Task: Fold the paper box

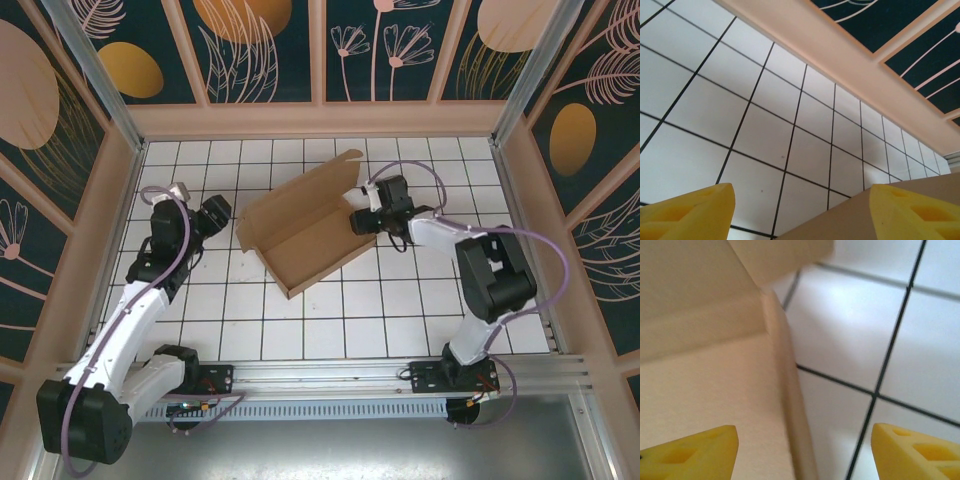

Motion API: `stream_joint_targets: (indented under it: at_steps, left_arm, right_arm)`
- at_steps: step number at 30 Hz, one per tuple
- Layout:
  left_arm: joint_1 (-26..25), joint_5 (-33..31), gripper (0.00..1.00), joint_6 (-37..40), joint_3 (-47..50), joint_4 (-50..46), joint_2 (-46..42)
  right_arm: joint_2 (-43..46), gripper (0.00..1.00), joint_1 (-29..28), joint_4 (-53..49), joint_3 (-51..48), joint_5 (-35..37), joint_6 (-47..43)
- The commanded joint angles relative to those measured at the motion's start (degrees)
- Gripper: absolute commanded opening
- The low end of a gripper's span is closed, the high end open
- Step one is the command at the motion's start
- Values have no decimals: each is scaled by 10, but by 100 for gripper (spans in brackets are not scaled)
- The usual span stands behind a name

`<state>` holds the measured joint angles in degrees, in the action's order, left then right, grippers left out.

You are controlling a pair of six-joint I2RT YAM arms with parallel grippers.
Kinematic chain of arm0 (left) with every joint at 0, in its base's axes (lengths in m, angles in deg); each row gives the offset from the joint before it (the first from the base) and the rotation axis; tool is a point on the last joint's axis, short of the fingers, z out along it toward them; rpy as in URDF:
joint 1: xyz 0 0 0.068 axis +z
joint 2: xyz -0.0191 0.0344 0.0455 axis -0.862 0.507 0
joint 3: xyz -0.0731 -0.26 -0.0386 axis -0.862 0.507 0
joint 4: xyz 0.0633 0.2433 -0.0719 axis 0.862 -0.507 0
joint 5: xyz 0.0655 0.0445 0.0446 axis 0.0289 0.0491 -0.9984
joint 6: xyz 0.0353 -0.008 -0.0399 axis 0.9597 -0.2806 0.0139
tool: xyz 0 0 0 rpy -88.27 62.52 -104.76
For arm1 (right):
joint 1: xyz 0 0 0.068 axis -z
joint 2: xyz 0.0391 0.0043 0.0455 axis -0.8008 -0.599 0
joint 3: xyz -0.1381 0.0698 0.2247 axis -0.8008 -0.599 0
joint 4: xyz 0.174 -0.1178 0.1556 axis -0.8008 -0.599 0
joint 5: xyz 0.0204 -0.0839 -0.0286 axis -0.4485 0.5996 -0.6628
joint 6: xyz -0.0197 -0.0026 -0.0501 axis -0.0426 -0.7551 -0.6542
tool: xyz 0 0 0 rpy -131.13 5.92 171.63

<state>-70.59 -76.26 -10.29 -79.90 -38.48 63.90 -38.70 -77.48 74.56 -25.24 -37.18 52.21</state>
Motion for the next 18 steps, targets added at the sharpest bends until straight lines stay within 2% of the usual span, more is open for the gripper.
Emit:
stream_joint_targets:
  at_steps: [1, 6, 13, 15, 18]
  left_arm:
    - [-1, 21, 71, 13, -7, 19, 17]
    - [-1, 38, 69, 12, -32, 17, 37]
    - [-1, 27, 67, 9, -56, 9, 52]
    - [-1, 27, 65, 8, -55, 10, 54]
    - [-1, 19, 64, 16, -54, 10, 49]
  right_arm:
    - [-13, 70, 10, 47, 16, -42, -16]
    - [-70, 63, -2, -8, 68, -52, -45]
    - [-108, 57, -34, -26, 78, 30, -75]
    - [-125, 49, -41, -28, 88, 59, -78]
    - [-143, 29, -50, -29, 104, 107, -78]
